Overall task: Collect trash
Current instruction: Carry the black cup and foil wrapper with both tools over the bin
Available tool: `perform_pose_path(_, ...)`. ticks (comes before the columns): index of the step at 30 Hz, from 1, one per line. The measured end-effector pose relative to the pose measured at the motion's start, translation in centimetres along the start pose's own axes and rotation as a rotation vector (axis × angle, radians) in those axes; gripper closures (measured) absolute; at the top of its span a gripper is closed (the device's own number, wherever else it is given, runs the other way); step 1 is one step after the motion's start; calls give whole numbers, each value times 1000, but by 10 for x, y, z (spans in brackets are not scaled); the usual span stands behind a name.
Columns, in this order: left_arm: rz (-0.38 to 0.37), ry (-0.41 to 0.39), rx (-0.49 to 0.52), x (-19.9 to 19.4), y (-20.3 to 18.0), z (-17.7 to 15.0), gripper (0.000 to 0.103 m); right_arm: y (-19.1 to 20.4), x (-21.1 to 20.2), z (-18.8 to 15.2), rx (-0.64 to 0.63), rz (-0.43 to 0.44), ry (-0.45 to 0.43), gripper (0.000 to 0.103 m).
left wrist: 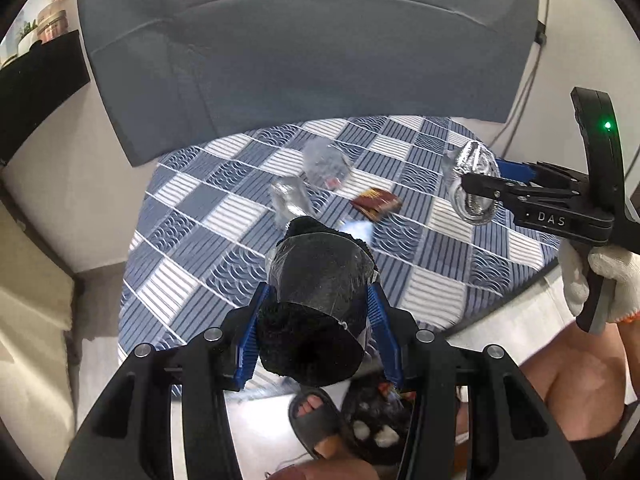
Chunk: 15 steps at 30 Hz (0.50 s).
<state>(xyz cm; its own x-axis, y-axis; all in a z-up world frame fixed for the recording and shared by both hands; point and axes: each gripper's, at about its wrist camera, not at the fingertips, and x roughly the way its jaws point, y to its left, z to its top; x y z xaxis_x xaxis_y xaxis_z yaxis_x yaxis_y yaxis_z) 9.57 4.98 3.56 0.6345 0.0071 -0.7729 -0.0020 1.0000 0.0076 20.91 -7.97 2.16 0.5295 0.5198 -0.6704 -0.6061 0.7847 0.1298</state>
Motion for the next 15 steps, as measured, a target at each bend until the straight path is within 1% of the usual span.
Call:
perform_pose_path(8,-20,32,11,-11,-32,-41,56,15,-33,-38,24,20,16,40)
perform_pose_path(11,-22,35,15,-12,-41,-51,56,20,-43,-52,29,25,22,40)
perform_pose_path(15,-45,35,6,-14,-50,-62,56,24,-54,-68,36,26,36,40)
